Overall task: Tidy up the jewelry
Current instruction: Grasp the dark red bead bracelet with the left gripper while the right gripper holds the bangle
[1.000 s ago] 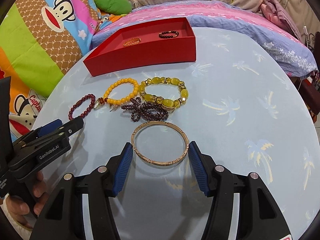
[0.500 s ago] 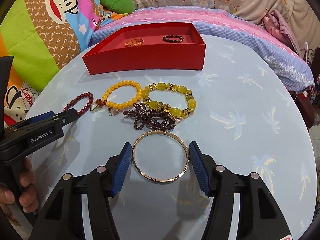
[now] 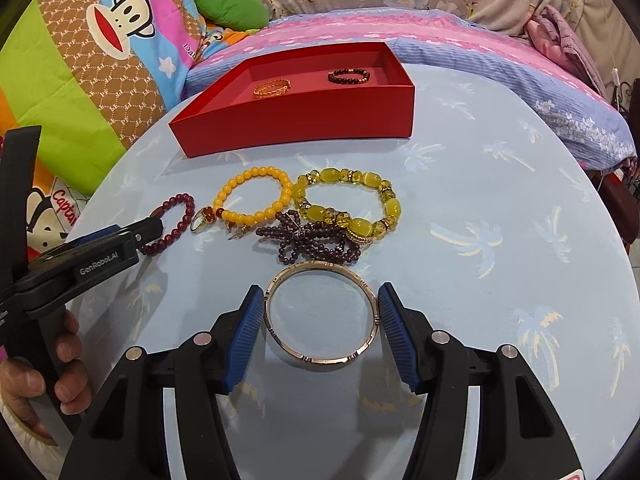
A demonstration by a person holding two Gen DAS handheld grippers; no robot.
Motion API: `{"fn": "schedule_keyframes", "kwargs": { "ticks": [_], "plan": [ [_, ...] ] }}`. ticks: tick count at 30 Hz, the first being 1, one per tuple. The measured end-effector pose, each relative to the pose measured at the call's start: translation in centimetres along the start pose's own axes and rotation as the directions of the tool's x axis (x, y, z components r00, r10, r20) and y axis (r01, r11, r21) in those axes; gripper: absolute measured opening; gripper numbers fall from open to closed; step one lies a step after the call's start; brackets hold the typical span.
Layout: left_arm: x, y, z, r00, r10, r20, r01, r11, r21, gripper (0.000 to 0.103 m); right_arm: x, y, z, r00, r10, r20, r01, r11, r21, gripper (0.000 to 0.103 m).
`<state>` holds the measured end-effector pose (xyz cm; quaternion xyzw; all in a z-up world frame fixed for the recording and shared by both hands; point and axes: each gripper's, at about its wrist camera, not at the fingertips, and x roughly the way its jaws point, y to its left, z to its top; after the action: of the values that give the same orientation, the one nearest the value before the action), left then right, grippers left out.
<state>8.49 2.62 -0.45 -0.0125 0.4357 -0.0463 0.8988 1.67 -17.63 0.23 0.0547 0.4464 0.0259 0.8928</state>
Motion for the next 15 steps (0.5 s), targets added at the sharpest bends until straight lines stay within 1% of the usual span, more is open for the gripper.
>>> {"fn": "schedule_keyframes", "kwargs": {
  "ticks": [1,3,4,6,7,9,15],
  "plan": [
    [0.0,-0.2,0.0,1.000,0.000,0.002,0.000,1.000,0.010,0.054,0.0,0.1,0.0,1.000,0.000,0.000,0.000,1.000,-0.002,0.057],
    [0.1,-0.5,0.1,1.000,-0.003,0.005,0.003,1.000,0.027,0.045,0.0,0.1,0.0,1.000,0.001,-0.001,-0.001,1.000,-0.001,0.057],
    [0.1,-0.7,0.2,1.000,-0.005,0.007,0.005,0.999,0.038,0.037,-0.1,0.1,0.0,1.000,0.003,0.000,-0.003,1.000,0.001,0.057],
    [0.1,-0.9,0.3,1.000,-0.024,0.005,0.024,0.999,0.043,0.012,0.0,0.1,0.1,1.000,0.002,0.000,-0.002,1.000,0.001,0.057],
    [0.1,-0.8,0.3,0.999,-0.034,0.001,0.034,0.999,0.041,0.008,0.0,0.1,0.1,1.000,0.003,0.001,-0.003,1.000,0.001,0.057],
    [0.1,-0.7,0.4,0.999,-0.053,-0.005,0.053,0.998,0.029,0.008,-0.1,0.2,0.1,1.000,0.004,0.002,-0.004,1.000,0.000,0.057],
    [-1.0,-0.7,0.7,0.998,-0.069,0.004,0.069,0.997,0.028,0.007,-0.8,0.3,0.4,1.000,0.010,0.017,-0.010,1.000,-0.002,0.057]
  ]
}}
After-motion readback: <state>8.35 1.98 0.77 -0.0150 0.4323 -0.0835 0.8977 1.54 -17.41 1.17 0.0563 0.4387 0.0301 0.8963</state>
